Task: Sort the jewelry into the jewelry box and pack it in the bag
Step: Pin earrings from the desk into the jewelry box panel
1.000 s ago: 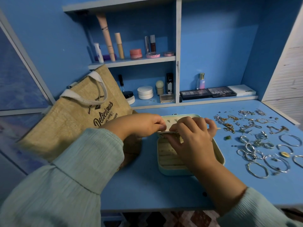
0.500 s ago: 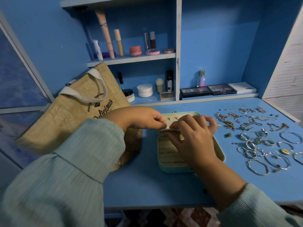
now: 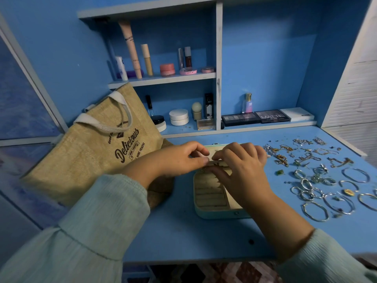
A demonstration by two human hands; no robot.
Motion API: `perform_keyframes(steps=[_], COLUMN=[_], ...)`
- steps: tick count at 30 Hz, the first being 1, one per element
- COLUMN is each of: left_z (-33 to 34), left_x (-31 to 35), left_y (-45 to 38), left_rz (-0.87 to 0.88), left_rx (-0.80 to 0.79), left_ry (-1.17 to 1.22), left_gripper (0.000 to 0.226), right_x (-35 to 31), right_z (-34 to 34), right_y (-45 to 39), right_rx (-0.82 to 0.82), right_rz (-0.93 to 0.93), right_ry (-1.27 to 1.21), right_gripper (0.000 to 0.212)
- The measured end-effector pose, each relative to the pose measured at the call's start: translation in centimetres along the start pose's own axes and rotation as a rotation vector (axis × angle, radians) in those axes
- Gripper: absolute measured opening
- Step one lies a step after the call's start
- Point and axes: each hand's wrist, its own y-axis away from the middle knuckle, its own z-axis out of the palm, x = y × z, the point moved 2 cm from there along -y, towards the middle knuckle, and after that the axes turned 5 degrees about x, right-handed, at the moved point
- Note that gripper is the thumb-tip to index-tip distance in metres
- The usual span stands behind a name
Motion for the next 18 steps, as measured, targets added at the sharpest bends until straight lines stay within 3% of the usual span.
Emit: perform_keyframes(steps=[6, 18], left_z=[1.0, 3.8], left_x=[-0.3, 2.5], left_y=[0.7, 1.9], left_rz=[0.011, 0.275], left_rx=[0.176, 0.689], left_ry=[-0.027, -0.29], left_gripper=[0.024, 0.02], right_x=[1.4, 4.8], right_z=[-1.2, -4.4], right_y=[0.0, 0.7], right_rx=[-0.059, -0.036], right_rz=[-0.019, 0.077], right_ry=[-0.162, -0.079], right_gripper=[0.023, 0.027])
